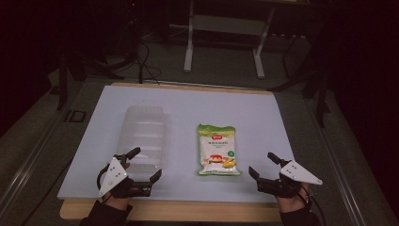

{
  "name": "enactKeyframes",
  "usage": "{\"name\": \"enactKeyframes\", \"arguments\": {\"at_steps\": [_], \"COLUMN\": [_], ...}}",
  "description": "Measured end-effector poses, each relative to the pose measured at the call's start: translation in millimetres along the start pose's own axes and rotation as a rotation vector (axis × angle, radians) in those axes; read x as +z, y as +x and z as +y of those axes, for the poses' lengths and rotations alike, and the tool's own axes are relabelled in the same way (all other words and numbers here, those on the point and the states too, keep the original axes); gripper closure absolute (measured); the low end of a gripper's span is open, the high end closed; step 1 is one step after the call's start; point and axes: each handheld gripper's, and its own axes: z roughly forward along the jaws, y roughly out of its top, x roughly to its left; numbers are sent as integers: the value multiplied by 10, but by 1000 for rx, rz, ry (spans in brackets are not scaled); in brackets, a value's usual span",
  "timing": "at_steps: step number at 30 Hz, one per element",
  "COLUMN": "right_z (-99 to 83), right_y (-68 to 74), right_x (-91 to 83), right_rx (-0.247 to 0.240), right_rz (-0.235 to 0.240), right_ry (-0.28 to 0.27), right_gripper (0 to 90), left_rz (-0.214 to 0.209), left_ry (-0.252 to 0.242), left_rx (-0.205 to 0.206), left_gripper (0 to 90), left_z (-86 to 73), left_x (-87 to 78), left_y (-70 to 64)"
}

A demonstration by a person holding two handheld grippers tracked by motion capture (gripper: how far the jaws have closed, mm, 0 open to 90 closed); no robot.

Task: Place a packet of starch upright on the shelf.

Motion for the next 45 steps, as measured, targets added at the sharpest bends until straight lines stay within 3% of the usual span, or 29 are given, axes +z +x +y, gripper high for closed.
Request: {"name": "enactKeyframes", "arguments": {"at_steps": [6,13,16,17,20,23,31,36,41,45], "right_z": [14,63,113,142,277,381,643,742,772,748], "right_y": [48,119,148,163,208,235,209,141,97,55], "right_x": [11,22,7,-5,-44,-52,-17,59,220,360], "right_rx": [-25,-27,-30,-24,-21,-40,-51,-19,28,20], "right_rz": [24,66,76,85,117,107,88,91,34,48], "right_ry": [14,32,29,16,-24,-21,-33,-36,-15,19], "right_gripper": [117,112,112,111,112,112,112,103,102,97], "left_rz": [-19,-70,-81,-101,-126,-151,-129,-141,-155,-160], "left_ry": [27,34,28,34,50,53,81,97,112,119], "left_rx": [27,40,30,8,-6,-17,-22,-18,-21,-7], "left_gripper": [18,19,19,19,18,18,18,18,18,18], "left_z": [1,24,35,44,54,78,111,121,118,126], "left_x": [27,42,42,48,55,57,54,41,51,48], "left_y": [-41,-100,-111,-115,-135,-164,-191,-180,-180,-187]}}
